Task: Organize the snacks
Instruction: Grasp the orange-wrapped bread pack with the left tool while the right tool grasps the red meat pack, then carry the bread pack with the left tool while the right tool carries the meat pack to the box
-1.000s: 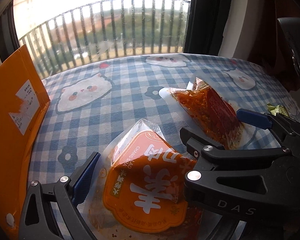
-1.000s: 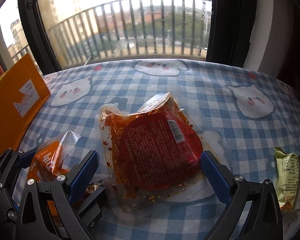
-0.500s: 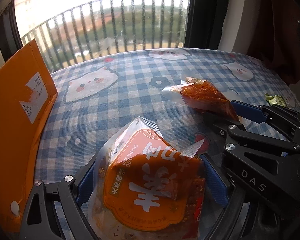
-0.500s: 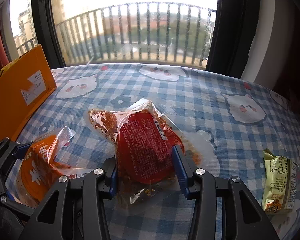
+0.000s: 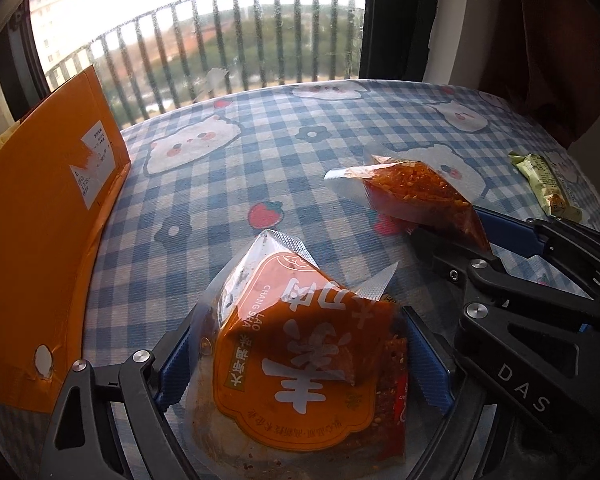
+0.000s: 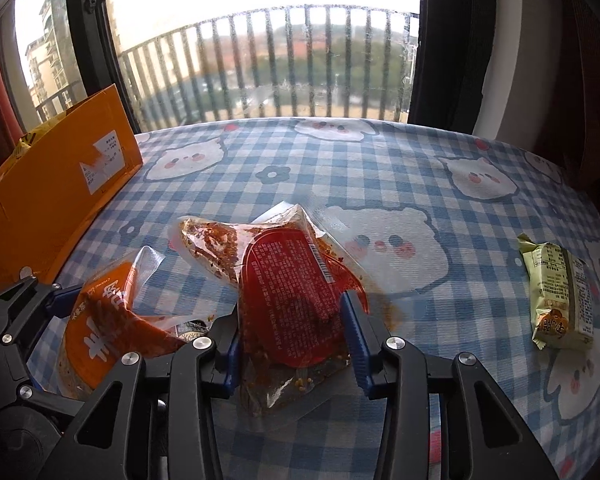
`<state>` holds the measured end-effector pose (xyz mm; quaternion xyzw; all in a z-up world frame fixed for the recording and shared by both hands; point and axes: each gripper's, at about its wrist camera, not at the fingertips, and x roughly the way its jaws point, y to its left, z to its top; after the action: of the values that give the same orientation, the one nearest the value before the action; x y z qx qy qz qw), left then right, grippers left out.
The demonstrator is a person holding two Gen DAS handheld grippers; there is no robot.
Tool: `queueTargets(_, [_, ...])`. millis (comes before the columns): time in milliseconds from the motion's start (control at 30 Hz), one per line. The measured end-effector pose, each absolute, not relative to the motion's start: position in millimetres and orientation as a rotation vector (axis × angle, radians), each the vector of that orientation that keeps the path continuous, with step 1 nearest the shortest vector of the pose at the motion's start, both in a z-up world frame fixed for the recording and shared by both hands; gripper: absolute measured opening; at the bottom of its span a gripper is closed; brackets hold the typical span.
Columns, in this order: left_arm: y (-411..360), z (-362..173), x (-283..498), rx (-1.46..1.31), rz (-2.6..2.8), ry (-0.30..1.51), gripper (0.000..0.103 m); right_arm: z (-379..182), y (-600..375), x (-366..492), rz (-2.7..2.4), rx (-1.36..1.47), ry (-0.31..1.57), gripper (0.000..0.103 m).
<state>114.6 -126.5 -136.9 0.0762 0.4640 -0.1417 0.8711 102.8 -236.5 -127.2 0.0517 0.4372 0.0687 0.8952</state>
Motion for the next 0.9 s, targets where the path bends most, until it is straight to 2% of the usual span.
queueTargets(233, [-128.5, -137.9, 98.4, 0.188, -0.309, 0.931, 0.092, -126.1, -230.4, 83.6, 0.128, 0.130, 0.909, 0.045])
queueTargets(300, [-129.1, -137.2, 97.4, 0.167, -0.348, 0.930, 0.077, -126.1, -230.5, 83.2, 0.120, 0.142, 0.910, 0.045])
queueTargets(367, [-131.9, -134.9, 95.2, 0.177, -0.378, 0.927, 0.068, -125.6, -229.7, 82.4, 0.113, 0.152, 0.912, 0.045])
queueTargets(600, [-129.9, -133.8, 95.7, 0.167, -0.386, 0.932, 0.062, -120.8, -222.2, 79.3, 0.110, 0.169, 0.913, 0.045])
queueTargets(900, [-126.7, -119.0, 90.8, 0.161, -0.397, 0.891, 0.061, -102.9, -216.0, 72.1, 0.108, 0.169, 0.881, 0.045])
